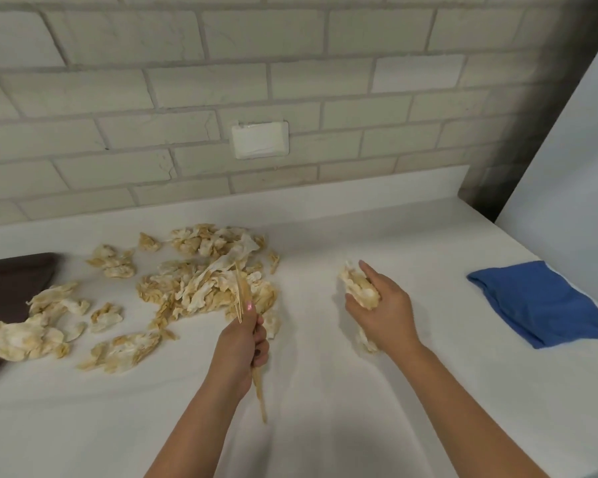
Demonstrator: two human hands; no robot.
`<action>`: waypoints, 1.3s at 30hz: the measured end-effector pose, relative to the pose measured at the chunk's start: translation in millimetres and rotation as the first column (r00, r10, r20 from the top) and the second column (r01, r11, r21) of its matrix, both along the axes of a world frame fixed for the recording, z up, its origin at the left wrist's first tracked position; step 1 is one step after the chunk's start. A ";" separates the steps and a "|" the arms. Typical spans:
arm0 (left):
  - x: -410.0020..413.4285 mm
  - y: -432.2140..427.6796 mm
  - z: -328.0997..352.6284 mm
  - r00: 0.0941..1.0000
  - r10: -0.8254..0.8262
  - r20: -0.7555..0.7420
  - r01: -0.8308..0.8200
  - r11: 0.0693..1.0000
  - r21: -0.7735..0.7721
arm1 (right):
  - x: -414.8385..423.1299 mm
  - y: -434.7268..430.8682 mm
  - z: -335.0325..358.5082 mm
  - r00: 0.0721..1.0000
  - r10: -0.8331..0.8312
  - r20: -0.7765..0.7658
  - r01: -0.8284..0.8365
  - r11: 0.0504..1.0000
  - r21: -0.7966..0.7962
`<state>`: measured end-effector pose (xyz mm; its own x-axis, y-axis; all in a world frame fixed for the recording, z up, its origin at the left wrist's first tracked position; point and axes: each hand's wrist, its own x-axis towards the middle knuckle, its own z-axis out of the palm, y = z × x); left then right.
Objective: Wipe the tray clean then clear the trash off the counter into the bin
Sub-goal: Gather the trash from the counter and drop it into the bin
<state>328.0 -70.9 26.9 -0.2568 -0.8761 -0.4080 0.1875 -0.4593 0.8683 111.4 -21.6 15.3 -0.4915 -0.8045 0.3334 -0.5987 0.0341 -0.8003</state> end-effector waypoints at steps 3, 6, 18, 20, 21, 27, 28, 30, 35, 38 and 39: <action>-2.6 -1.3 -4.6 0.996 -0.072 0.047 0.073 0.997 -0.017 | -4.1 32.4 -27.7 0.990 -0.112 -0.082 0.121 0.987 0.107; -6.2 4.1 -10.8 0.987 -0.151 0.058 0.152 0.988 -0.005 | -4.5 42.2 -55.6 0.916 -0.096 -0.390 0.160 0.978 0.135; -59.8 37.7 -21.5 0.941 -0.333 0.056 0.334 0.943 0.006 | 3.2 91.0 -60.6 0.858 0.028 -0.514 0.016 0.996 0.083; -72.9 51.5 -17.5 0.926 -0.361 0.106 0.368 0.928 -0.058 | 2.2 105.6 -62.3 0.857 0.045 -0.513 0.003 0.996 0.092; -80.3 60.1 -13.8 0.917 -0.378 0.128 0.391 0.916 -0.092 | -1.5 116.4 -61.8 0.878 0.048 -0.477 -0.002 0.996 0.095; -139.5 136.4 8.4 0.788 -0.559 0.258 0.608 0.770 -0.191 | -52.8 208.9 -31.3 0.948 -0.251 0.196 0.251 0.968 0.026; -153.9 153.3 8.7 0.763 -0.589 0.265 0.640 0.746 -0.184 | -66.4 226.4 -25.7 0.916 -0.283 0.283 0.292 0.956 0.012; -187.8 190.0 5.6 0.707 -0.662 0.251 0.703 0.697 -0.144 | -95.8 262.3 -19.9 0.862 -0.325 0.388 0.359 0.933 -0.016; -271.9 291.0 -25.5 0.622 -0.755 0.210 0.773 0.634 -0.011 | -170.4 354.3 -45.7 0.798 -0.323 0.509 0.342 0.938 0.059; -304.9 343.1 -64.0 0.626 -0.744 0.233 0.759 0.650 0.034 | -209.6 406.0 -86.2 0.777 -0.373 0.507 0.301 0.928 0.221; -313.8 357.0 -81.6 0.631 -0.737 0.242 0.747 0.662 0.066 | -221.4 420.9 -103.9 0.770 -0.388 0.507 0.274 0.918 0.287</action>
<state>14.3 286.1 -54.7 -0.7314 -0.4471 -0.5149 -0.4059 -0.3213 0.8556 -110.0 399.3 -88.6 -0.7911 -0.5749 -0.2089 0.0100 0.3292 -0.9442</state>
